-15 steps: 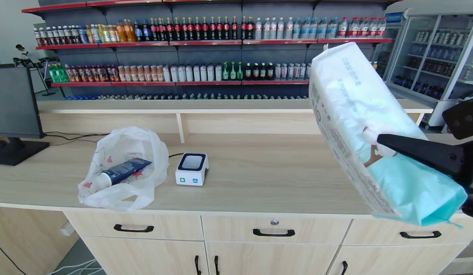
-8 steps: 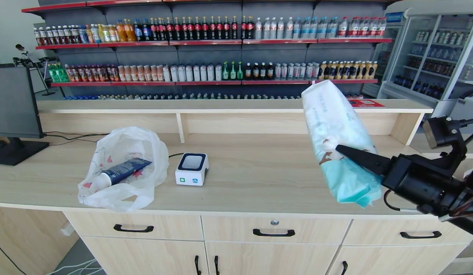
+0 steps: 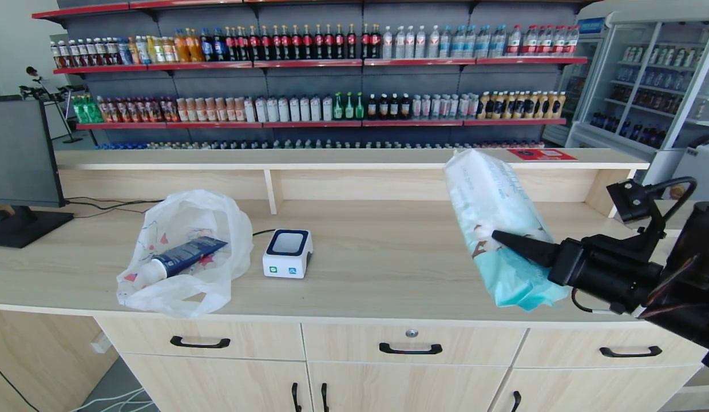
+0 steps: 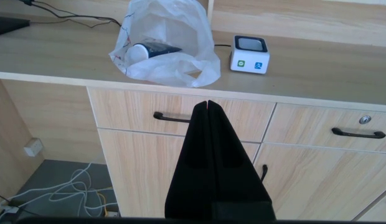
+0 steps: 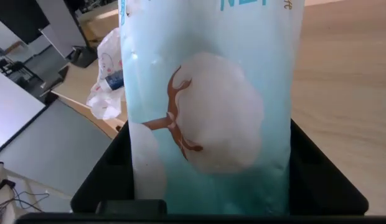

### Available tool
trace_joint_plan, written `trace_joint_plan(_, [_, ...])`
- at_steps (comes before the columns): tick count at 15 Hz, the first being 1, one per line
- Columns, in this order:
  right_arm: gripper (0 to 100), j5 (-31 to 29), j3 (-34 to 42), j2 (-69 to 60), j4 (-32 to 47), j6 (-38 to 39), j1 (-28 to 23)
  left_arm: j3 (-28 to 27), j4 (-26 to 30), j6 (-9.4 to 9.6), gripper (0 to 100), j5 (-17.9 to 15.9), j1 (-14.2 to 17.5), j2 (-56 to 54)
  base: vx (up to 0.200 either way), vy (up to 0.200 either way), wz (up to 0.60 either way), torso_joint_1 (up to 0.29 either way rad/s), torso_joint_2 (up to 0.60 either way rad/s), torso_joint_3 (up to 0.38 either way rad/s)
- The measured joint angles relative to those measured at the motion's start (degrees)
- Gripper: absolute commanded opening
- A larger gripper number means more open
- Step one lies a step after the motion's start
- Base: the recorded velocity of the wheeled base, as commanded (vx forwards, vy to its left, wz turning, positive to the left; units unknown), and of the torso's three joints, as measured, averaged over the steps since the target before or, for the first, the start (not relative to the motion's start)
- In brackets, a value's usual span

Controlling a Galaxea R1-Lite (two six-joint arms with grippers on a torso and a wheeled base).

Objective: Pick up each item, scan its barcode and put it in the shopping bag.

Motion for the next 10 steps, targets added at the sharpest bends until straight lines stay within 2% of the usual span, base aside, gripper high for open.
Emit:
trace_joint_plan(4, [0, -8.8, -19.3, -0.6, 16.4, -8.9, -0.2, 0.0, 0.0, 0.0, 0, 0.0, 0.0, 0.0, 0.0, 0.0, 0.0, 0.0, 0.0, 0.0])
trace_joint_plan(6, [0, -11.0, -24.1, -1.2, 19.3, -12.8, 0.2, 0.0, 0.0, 0.02, 0, 0.0, 0.0, 0.0, 0.0, 0.0, 0.0, 0.0, 0.0, 0.0])
trace_joint_plan(10, [0, -13.2, -15.6, -5.6, 17.3, -21.8, -0.5, 0.0, 0.0, -0.02, 0, 0.0, 0.0, 0.0, 0.0, 0.0, 0.0, 0.0, 0.0, 0.0])
